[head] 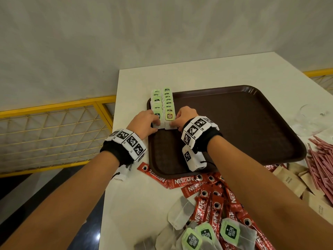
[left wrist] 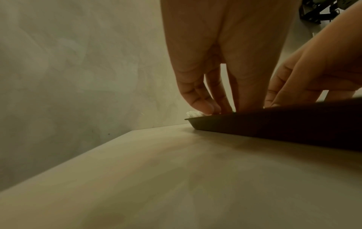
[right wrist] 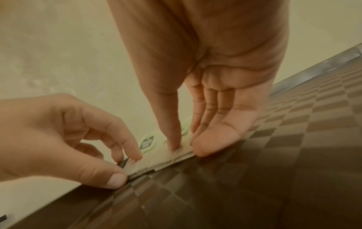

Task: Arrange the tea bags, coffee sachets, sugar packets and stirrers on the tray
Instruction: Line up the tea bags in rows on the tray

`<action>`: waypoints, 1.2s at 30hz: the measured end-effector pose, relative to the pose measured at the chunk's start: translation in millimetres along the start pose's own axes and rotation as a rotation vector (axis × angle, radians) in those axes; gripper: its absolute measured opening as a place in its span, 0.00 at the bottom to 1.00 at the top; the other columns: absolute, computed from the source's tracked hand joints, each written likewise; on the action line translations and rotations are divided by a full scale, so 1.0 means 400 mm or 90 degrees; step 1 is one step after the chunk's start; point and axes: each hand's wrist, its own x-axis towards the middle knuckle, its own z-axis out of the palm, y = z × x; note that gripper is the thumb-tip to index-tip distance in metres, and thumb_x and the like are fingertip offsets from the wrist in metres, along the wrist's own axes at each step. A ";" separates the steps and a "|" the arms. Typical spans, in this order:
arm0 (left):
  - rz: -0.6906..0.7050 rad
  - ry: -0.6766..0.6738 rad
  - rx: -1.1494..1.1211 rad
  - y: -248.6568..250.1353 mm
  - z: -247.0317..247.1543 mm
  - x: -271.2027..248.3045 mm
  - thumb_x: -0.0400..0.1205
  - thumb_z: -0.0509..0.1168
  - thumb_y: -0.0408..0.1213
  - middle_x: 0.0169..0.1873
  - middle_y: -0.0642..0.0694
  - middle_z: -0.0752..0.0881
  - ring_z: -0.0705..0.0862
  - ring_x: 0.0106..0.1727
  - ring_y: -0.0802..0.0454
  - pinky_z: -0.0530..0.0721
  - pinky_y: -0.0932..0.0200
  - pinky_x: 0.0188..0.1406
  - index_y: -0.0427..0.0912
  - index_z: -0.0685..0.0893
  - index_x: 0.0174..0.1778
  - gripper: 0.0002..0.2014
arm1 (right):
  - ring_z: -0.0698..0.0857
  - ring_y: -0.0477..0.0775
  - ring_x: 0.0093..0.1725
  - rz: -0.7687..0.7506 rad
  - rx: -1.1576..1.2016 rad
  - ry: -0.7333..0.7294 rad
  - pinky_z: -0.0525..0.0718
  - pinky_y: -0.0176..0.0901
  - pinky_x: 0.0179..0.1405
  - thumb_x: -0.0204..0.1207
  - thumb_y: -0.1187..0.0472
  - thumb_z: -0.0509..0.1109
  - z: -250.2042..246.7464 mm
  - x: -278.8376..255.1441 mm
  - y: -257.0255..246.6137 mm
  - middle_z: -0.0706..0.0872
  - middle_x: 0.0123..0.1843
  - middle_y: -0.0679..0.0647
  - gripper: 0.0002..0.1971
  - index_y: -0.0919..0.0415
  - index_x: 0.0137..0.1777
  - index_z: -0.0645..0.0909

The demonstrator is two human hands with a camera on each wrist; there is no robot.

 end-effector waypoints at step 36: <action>0.045 0.050 -0.135 0.127 -0.067 -0.176 0.78 0.69 0.40 0.49 0.49 0.84 0.80 0.44 0.58 0.73 0.69 0.44 0.45 0.81 0.65 0.19 | 0.87 0.54 0.50 -0.177 -0.005 -0.026 0.88 0.52 0.52 0.76 0.52 0.71 -0.092 -0.219 0.005 0.86 0.51 0.55 0.13 0.58 0.55 0.79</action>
